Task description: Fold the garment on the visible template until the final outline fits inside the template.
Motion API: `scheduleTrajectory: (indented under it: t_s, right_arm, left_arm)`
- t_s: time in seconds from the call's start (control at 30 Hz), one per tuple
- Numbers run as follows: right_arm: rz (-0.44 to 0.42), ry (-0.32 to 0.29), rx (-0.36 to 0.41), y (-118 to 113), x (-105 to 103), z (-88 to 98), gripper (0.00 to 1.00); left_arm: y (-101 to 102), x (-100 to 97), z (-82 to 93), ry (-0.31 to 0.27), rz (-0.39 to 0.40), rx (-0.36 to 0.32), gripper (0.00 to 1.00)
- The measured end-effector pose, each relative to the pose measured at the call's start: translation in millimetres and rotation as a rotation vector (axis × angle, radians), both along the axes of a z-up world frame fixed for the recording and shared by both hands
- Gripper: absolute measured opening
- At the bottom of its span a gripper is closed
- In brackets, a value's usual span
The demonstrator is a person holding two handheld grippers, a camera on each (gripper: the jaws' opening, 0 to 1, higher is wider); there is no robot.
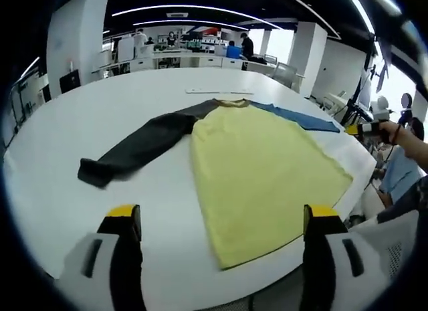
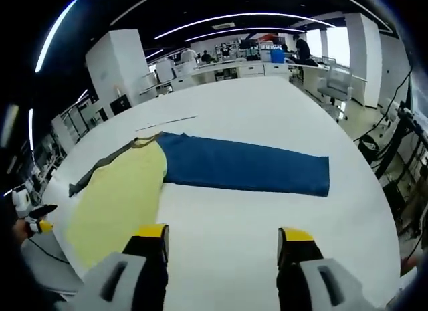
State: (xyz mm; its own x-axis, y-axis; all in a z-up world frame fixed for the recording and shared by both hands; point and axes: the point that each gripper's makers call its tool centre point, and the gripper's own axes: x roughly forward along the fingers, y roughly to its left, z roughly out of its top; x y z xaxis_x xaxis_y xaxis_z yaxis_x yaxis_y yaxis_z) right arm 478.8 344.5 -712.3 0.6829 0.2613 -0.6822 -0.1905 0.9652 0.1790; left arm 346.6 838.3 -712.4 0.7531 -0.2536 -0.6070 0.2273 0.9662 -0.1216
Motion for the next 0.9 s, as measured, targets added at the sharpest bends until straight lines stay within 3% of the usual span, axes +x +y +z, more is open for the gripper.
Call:
scheduleTrajectory:
  t_s: [0.17, 0.33, 0.43, 0.6, 0.67, 0.9]
  right_arm:
    - [-0.035, -0.012, -0.002, -16.4, 19.2, -0.3, 0.62]
    - [-0.074, 0.003, -0.051, -38.1, 34.2, -8.3, 0.56]
    - [-0.095, 0.008, -0.088, -52.7, 45.5, -14.1, 0.54]
    - [-0.138, 0.005, -0.129, -73.6, 61.8, -21.4, 0.43]
    - [-0.148, 0.051, -0.154, -80.4, 61.3, -29.7, 0.40]
    - [-0.168, 0.082, -0.174, -88.4, 63.6, -39.2, 0.29]
  left_arm:
    - [4.1, 2.3, 2.5, -0.011, -0.006, 0.015, 0.99]
    - [9.2, 4.5, 4.1, -0.016, 0.003, 0.021, 0.99]
    - [12.2, 9.8, 13.5, -0.076, 0.008, 0.043, 0.99]
    - [7.4, 10.9, 26.3, -0.105, 0.023, 0.051, 0.98]
    - [8.0, 10.2, 27.5, -0.102, 0.033, 0.057, 0.97]
    - [6.8, 6.8, 32.1, -0.106, 0.050, 0.063, 0.95]
